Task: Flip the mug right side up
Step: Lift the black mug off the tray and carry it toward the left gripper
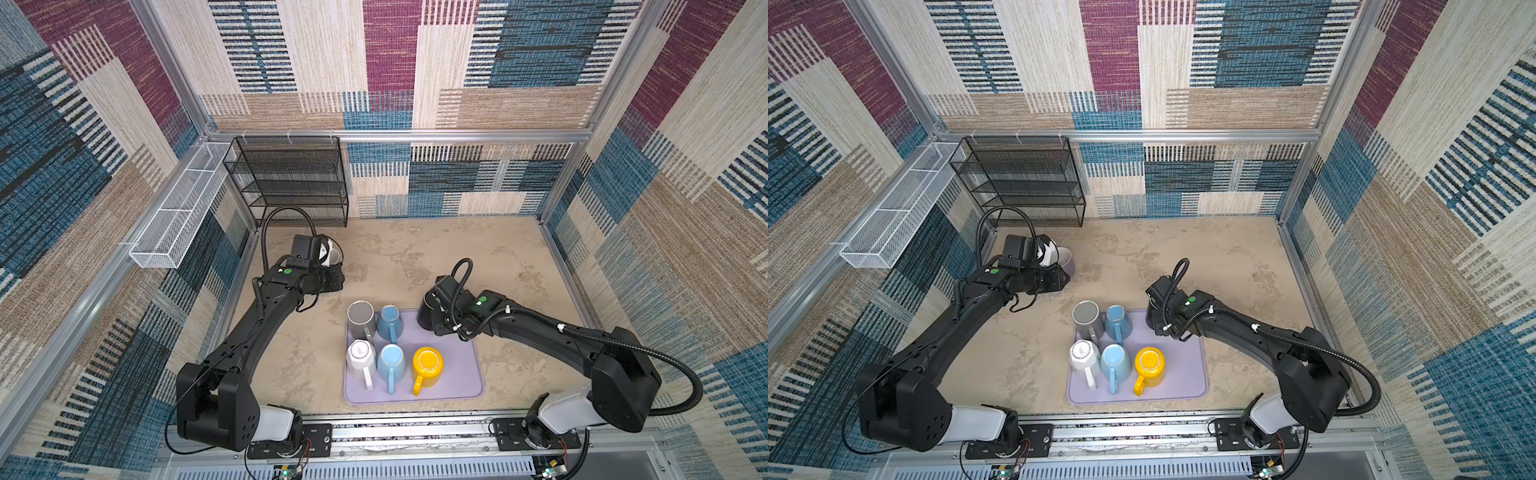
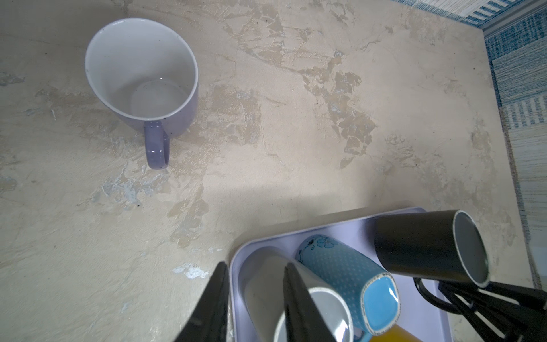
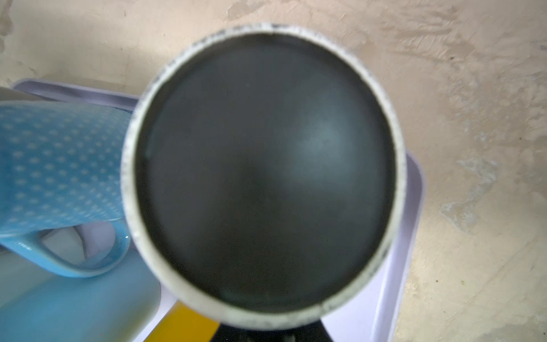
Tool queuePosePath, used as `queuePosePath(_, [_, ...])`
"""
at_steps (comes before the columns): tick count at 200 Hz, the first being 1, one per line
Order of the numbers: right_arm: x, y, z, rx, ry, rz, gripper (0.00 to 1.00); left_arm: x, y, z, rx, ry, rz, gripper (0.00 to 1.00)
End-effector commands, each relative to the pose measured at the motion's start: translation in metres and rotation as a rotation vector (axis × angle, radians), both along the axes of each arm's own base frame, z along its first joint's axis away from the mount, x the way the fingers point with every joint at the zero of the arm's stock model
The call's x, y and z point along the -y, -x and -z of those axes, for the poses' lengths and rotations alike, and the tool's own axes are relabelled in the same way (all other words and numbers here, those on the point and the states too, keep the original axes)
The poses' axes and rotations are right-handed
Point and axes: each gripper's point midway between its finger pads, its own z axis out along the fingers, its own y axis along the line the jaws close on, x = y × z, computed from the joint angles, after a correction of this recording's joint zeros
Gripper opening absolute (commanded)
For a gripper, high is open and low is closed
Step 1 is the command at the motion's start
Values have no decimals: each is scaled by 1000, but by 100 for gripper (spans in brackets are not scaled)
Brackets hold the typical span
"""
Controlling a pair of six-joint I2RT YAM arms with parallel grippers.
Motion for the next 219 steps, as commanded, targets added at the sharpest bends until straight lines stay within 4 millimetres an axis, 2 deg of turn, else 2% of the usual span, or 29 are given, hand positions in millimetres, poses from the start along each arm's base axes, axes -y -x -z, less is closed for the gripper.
queuePosePath(1, [-11,-18,-25,107,-90,0,0,1,0,-7,13,17,-12,29])
queuePosePath(63, [-14,-40,-74,264,-259,-28,0,2,2,-12,20,33,-16,29])
queuePosePath(122, [-25,-70,-104,381,-412,-80,0,7,5,-15,23,56,8,29])
queuePosePath(163, [-38,-82,-132,476,-576,-156,0,24,8,-22,48,137,61,28])
queuePosePath(219, [-61,-80,-175,567,-786,-293,0,52,11,-48,148,319,151,32])
